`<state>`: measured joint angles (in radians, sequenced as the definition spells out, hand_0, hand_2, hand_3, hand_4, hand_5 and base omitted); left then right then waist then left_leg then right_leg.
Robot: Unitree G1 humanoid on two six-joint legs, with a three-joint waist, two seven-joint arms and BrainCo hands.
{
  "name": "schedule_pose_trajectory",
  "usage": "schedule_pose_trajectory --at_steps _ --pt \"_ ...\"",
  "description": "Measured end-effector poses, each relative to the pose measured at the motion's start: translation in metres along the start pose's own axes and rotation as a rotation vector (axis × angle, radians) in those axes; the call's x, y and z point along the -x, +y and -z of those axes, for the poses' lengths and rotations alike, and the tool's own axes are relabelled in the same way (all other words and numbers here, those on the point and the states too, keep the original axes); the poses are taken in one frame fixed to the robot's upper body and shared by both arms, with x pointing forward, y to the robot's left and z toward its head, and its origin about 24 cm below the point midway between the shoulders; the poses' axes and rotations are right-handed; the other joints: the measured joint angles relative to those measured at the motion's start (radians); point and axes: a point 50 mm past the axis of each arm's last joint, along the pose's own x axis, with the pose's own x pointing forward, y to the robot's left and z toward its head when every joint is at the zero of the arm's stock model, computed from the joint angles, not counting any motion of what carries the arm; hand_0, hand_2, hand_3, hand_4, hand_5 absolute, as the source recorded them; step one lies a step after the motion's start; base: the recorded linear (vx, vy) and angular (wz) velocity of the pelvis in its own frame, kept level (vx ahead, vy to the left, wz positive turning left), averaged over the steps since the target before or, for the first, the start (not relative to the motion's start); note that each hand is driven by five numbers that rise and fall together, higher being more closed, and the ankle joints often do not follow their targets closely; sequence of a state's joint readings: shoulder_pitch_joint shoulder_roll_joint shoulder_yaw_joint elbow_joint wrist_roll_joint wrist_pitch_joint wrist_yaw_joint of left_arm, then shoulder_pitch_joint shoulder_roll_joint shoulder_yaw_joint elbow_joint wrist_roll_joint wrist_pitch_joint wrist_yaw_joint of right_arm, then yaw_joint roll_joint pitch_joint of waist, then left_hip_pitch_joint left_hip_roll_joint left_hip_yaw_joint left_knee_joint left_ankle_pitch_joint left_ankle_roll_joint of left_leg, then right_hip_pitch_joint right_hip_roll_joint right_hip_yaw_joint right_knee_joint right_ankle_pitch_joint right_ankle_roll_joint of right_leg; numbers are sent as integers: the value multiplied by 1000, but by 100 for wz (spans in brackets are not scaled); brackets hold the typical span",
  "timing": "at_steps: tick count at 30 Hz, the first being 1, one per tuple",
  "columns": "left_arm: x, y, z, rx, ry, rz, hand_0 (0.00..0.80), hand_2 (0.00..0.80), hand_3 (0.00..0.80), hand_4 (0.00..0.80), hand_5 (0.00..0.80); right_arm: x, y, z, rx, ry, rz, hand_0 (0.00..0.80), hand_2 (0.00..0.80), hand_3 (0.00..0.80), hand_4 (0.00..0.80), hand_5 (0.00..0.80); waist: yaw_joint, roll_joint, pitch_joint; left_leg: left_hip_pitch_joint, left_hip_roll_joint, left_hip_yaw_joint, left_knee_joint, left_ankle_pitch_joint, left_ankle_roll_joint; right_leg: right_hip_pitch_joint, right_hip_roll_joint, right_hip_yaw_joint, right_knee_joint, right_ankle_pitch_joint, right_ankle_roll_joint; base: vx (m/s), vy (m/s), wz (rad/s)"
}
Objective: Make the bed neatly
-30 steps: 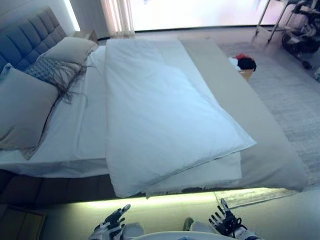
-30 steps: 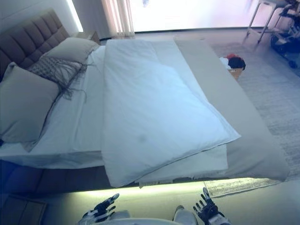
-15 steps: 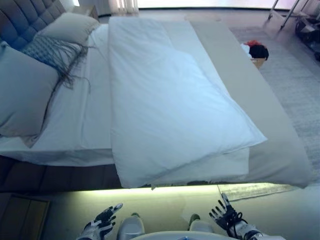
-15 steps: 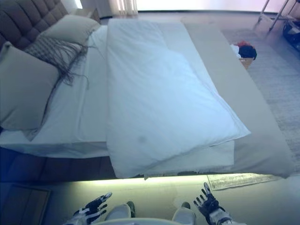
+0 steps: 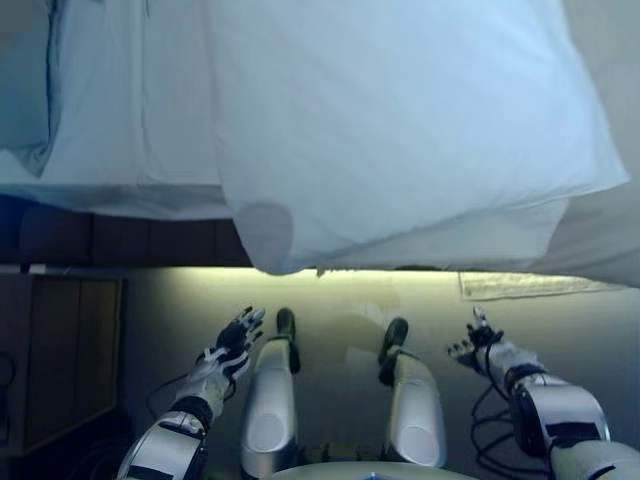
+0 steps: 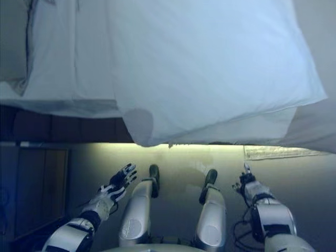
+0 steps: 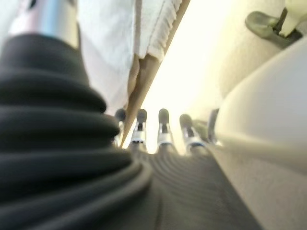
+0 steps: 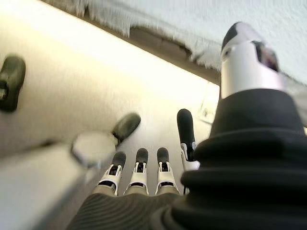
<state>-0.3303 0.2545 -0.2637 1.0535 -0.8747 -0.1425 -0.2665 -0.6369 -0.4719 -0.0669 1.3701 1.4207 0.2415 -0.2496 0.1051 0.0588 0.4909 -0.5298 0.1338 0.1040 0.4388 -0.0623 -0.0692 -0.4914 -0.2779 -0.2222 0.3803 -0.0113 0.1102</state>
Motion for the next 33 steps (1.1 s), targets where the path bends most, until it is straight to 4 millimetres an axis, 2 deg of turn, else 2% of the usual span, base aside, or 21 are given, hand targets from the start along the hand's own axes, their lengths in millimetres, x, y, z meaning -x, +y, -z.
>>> schedule_pose_trajectory --at_steps 6,12,16,19,24,33 --pt "-2 -10 -13 14 -57 29 0 0 0 0 0 26 54 -51 -110 -95 -146 0 0 0 0 0 40 9 18 -120 -39 -25 18 20 10 -136 -42 2 94 -30 6 -15 -8 20" --pt "2 -9 -29 -5 -118 23 0 0 0 0 0 49 76 -90 -174 -174 -197 0 0 0 0 0 61 11 20 -210 -54 -38 34 30 17 -221 -59 1 122 -32 3 20 11 11" --pt "4 -5 -33 19 -135 2 0 0 0 0 0 63 84 -110 -190 -224 -221 0 0 0 0 0 62 12 20 -242 -61 -44 46 33 21 -247 -64 0 122 -30 6 25 6 5" --pt "8 -3 -31 44 -156 4 0 0 0 0 0 77 90 -130 -203 -279 -250 0 0 0 0 0 69 19 23 -248 -63 -48 46 30 28 -250 -67 -3 121 -30 6 127 -13 4" --pt "19 10 -18 61 -147 -27 0 0 0 0 0 106 108 -158 -214 -379 -320 0 0 0 0 0 77 22 24 -249 -64 -51 44 39 20 -250 -62 -2 119 -29 6 49 15 0" --pt "29 18 -11 79 -162 -13 0 0 0 0 0 143 126 -189 -221 -495 -392 0 0 0 0 0 85 26 23 -225 -65 -50 39 43 23 -225 -55 9 101 -14 9 17 15 -1"
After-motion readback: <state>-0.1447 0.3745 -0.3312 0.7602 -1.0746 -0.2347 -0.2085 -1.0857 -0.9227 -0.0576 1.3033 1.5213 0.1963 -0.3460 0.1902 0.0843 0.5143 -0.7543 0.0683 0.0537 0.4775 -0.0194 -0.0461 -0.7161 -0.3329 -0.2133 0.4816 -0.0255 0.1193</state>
